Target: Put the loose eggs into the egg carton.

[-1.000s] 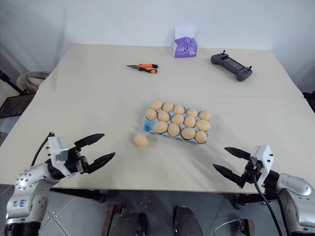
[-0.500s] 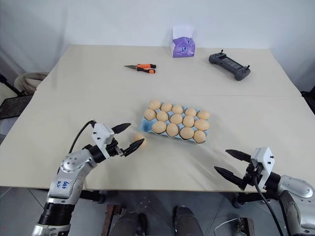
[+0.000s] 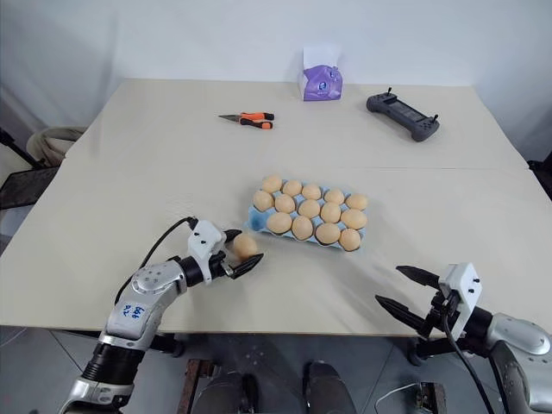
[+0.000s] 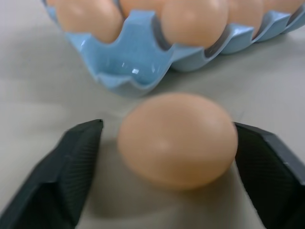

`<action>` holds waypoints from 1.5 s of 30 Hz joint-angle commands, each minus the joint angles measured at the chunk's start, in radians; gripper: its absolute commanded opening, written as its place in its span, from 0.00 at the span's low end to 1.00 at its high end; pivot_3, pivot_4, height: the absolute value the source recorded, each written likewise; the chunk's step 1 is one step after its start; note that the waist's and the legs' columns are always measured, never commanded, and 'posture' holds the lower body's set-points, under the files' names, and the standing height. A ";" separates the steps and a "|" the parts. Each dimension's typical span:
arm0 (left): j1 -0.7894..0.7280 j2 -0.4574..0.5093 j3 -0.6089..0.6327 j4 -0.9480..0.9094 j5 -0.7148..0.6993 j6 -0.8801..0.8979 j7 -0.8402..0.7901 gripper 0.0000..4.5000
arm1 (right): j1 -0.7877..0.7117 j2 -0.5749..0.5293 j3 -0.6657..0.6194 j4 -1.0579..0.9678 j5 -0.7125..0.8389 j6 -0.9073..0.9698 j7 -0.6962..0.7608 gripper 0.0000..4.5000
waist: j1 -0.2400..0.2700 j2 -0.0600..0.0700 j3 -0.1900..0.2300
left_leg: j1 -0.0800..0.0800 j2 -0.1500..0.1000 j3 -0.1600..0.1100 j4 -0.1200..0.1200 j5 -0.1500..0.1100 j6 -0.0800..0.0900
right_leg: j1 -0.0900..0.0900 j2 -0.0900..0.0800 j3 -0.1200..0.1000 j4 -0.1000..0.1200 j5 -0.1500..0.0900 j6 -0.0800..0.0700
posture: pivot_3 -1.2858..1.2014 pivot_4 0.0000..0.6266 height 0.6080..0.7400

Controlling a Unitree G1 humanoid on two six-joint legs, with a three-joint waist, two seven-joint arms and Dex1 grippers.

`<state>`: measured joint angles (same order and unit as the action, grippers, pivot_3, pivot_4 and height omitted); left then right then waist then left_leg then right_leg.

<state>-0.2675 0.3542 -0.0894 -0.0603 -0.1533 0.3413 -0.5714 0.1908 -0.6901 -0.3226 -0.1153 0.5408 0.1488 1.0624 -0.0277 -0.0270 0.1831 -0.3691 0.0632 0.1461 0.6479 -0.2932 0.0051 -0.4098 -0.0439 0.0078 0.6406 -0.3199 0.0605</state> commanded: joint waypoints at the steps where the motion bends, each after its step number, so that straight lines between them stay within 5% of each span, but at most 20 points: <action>1: -0.010 -0.005 0.002 -0.001 -0.003 -0.018 -0.003 0.71 | -0.001 0.001 -0.024 -0.030 0.021 0.004 -0.008 1.00 | 0.000 0.000 0.000 | 0.000 0.000 0.000 0.000 0.000 0.000 | 0.000 0.000 0.000 0.000 0.000 0.000 | 0.52 0.24 1.00; 4: -0.008 -0.004 0.010 -0.009 -0.021 -0.009 -0.013 0.55 | -0.001 -0.001 -0.025 -0.031 0.021 0.007 -0.007 1.00 | 0.001 0.000 0.000 | 0.000 0.000 0.000 0.000 0.000 0.000 | 0.000 0.000 0.000 0.000 0.000 0.000 | 0.52 0.24 1.00; 15: 0.015 0.044 0.154 -0.145 -0.293 -0.097 -0.249 0.55 | -0.011 -0.007 -0.022 -0.031 0.018 0.018 -0.008 1.00 | 0.000 0.000 0.000 | 0.000 0.000 0.000 0.000 0.000 -0.001 | 0.000 0.000 0.000 0.000 0.000 0.000 | 0.52 0.24 1.00; 22: -0.147 0.003 0.137 0.066 -0.177 -0.162 -0.122 0.55 | -0.038 0.001 -0.003 -0.043 0.012 0.036 -0.021 1.00 | 0.004 0.000 0.000 | 0.000 -0.001 0.000 0.002 0.001 0.001 | 0.001 0.000 0.000 0.000 0.002 0.001 | 0.52 0.24 1.00; 38: -0.323 -0.029 0.063 0.362 -0.078 -0.237 -0.169 0.55 | 0.020 0.009 -0.030 -0.131 0.028 0.066 -0.072 1.00 | 0.001 0.000 0.000 | -0.001 0.000 0.001 0.001 0.001 0.000 | 0.000 0.002 0.000 -0.003 0.002 0.002 | 0.52 0.24 1.00; 44: -0.316 -0.024 0.060 0.355 -0.081 -0.198 -0.187 0.99 | 0.021 0.009 -0.025 -0.142 0.033 0.074 -0.086 1.00 | 0.002 0.000 0.000 | -0.001 0.000 0.001 0.001 0.001 0.000 | 0.000 0.002 0.000 -0.002 0.002 0.002 | 0.52 0.24 1.00; 45: -0.312 -0.023 0.059 0.347 -0.086 -0.188 -0.194 0.99 | 0.018 0.008 -0.023 -0.142 0.034 0.075 -0.088 1.00 | 0.002 0.000 0.000 | -0.001 0.000 0.001 0.001 0.001 0.000 | 0.000 0.001 0.000 -0.002 0.002 0.002 | 0.52 0.24 1.00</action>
<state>-0.5727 0.3276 -0.0257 0.3224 -0.2290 0.1417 -0.7478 0.2116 -0.6863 -0.3221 -0.2320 0.5588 0.2234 0.9802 -0.0254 -0.0271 0.1831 -0.3704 0.0631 0.1469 0.6486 -0.2925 0.0049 -0.4100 -0.0425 0.0079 0.6381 -0.3178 0.0624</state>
